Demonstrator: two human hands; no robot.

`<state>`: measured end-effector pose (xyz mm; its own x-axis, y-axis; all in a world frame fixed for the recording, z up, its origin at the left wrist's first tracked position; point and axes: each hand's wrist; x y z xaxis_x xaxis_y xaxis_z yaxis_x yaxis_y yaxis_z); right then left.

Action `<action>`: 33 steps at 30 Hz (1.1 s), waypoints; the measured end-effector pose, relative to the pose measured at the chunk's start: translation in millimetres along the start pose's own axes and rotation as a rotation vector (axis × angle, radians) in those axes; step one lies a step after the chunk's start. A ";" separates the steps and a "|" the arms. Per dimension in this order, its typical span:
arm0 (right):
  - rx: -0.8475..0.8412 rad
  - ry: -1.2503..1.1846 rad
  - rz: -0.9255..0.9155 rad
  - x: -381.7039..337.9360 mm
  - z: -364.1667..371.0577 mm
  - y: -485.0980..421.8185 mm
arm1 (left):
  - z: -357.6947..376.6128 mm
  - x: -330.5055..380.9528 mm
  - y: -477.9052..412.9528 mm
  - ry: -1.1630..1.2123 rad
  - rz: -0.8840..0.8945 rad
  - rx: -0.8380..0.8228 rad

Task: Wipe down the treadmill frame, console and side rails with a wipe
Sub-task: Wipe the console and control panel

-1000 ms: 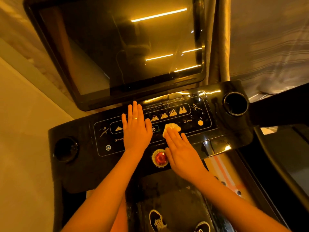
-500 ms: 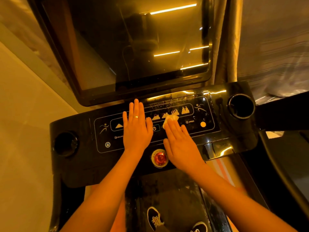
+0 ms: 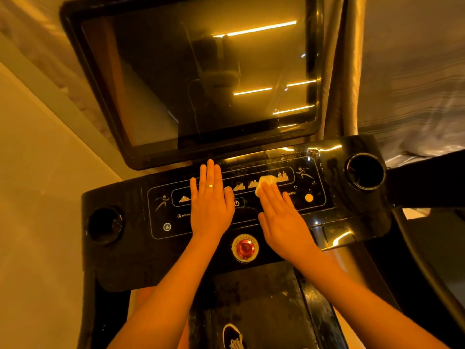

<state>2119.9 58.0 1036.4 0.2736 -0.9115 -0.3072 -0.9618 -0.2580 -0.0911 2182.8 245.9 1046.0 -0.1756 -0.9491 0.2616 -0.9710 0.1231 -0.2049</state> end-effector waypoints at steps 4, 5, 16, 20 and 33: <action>0.007 0.048 0.016 -1.2 -9.8 -31.2 | 0.0 -0.4 -0.6 -0.001 0.004 0.002; 0.013 0.051 0.028 -1.3 -12.3 -37.4 | 0.0 0.2 0.1 -0.002 0.004 -0.002; -0.067 0.013 0.034 -0.2 0.2 11.8 | 0.5 -1.6 -0.5 -0.009 0.008 -0.006; -0.067 0.033 0.031 2.5 -11.3 -6.5 | -0.2 -2.2 -0.2 -0.001 0.012 -0.010; -0.026 0.025 0.048 -3.7 7.6 13.7 | 1.4 -0.3 -0.6 -0.025 -0.002 -0.001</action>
<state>2105.7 60.3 1029.1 0.2277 -0.9306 -0.2865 -0.9736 -0.2223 -0.0518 2183.7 245.8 1044.7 -0.1697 -0.9561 0.2388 -0.9715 0.1217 -0.2035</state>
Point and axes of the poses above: each hand's wrist, its own y-axis away from the middle knuckle, its own z-axis out of the palm, x = y × z, and after that the axes turned 4 degrees about -x, right-handed
